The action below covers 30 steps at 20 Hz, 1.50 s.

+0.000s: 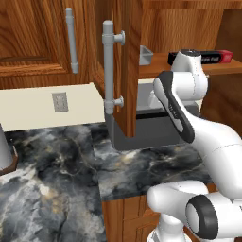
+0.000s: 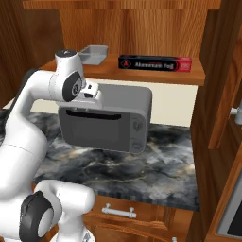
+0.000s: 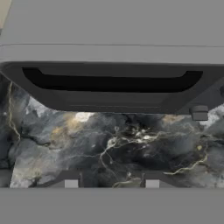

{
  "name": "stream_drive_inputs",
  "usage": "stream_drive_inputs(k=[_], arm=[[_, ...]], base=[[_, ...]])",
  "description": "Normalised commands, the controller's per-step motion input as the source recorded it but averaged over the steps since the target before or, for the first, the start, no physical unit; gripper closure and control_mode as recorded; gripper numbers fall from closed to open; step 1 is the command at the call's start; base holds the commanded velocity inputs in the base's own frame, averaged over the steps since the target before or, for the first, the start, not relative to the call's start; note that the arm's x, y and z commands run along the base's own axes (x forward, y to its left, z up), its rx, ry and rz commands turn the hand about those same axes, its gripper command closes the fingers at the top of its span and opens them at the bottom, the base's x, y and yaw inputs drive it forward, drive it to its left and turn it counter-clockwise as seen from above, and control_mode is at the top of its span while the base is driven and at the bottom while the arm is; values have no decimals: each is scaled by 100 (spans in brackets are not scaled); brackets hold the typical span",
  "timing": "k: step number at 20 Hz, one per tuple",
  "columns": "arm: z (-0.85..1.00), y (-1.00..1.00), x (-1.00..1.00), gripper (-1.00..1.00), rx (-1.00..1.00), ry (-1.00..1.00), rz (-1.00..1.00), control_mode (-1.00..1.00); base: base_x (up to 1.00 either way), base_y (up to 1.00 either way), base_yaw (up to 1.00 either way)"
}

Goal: Retrieve the tupperware and aluminum foil from the cabinet and place them on the dining counter near the plate with lemon and kebab skewer to prepare for storing leftovers.

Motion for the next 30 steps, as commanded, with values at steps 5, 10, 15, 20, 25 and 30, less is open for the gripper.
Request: stream_drive_inputs(k=[5,10,15,20,25,30], arm=[[10,0,-8,-100,0,-15,0,-100],[49,0,-6,-100,0,-28,-3,-100],[64,-10,0,-100,0,-31,-10,-100],[53,-21,1,-100,0,-29,-15,-100],[29,-30,12,-100,0,-22,-20,-100],[1,-22,35,-100,0,-7,-17,-100]], base=[[0,0,0],[0,0,0],[0,0,0],[0,0,0],[0,0,0],[0,0,0]])
